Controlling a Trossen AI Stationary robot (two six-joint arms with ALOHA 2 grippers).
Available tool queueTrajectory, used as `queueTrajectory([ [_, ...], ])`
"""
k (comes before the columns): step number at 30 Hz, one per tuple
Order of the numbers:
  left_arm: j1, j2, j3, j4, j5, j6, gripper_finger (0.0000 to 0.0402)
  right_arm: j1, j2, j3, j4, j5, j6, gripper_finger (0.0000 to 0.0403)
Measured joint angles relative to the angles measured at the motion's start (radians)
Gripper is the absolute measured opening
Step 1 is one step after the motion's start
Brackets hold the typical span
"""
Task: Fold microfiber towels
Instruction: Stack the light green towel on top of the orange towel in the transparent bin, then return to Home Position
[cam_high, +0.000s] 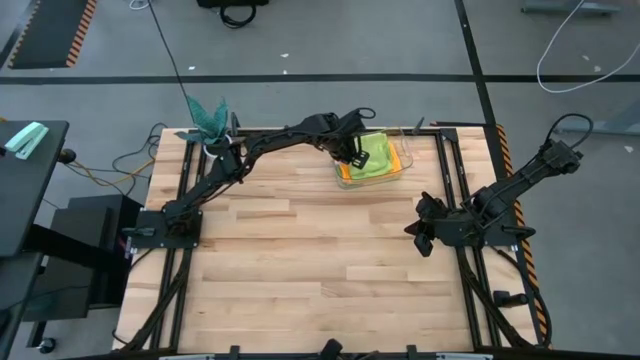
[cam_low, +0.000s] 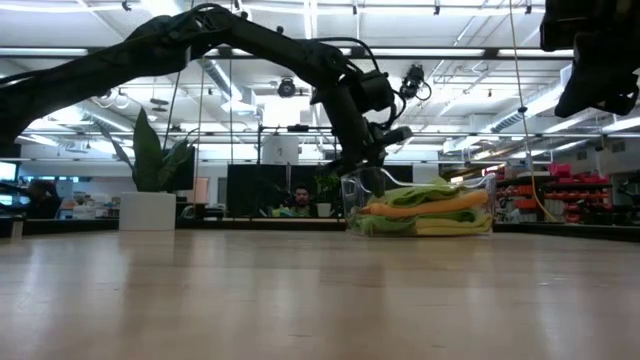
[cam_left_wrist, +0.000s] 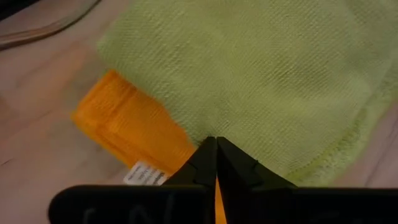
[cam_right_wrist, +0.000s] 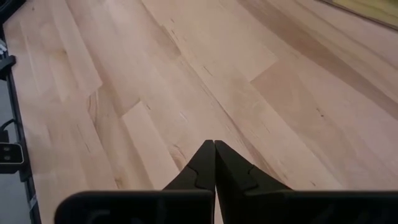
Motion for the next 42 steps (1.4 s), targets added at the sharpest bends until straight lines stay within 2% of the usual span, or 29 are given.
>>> queueTrajectory([
  [8,0.012,-0.076,0.001,0.006,0.023,0.000,0.0040,0.000,0.000,0.000,0.000,0.000,0.008,0.0012],
  [14,-0.004,-0.180,0.001,0.005,0.029,-0.005,0.0032,0.000,0.000,0.004,0.000,0.000,0.001,0.0011],
  [18,-0.035,-0.283,0.002,0.010,0.059,-0.001,0.0023,0.000,0.000,0.066,0.000,0.000,-0.040,0.0012],
  [24,-0.116,-0.440,0.002,0.056,0.056,0.008,0.0016,0.001,0.000,0.313,-0.002,-0.008,-0.247,0.0012],
  [29,-0.204,-0.568,0.002,0.103,0.051,0.080,0.0020,0.001,-0.001,0.569,-0.005,-0.082,-0.414,0.0012],
  [32,-0.265,-0.638,0.001,0.116,0.048,0.144,0.0024,0.001,0.000,0.713,-0.019,-0.127,-0.443,0.0012],
  [36,-0.343,-0.727,0.002,0.120,0.049,0.223,0.0023,0.001,-0.003,0.869,-0.099,-0.133,-0.482,0.0013],
  [42,-0.445,-0.815,0.001,0.067,0.048,0.244,0.0014,0.001,-0.004,1.015,-0.317,-0.163,-0.389,0.0016],
])
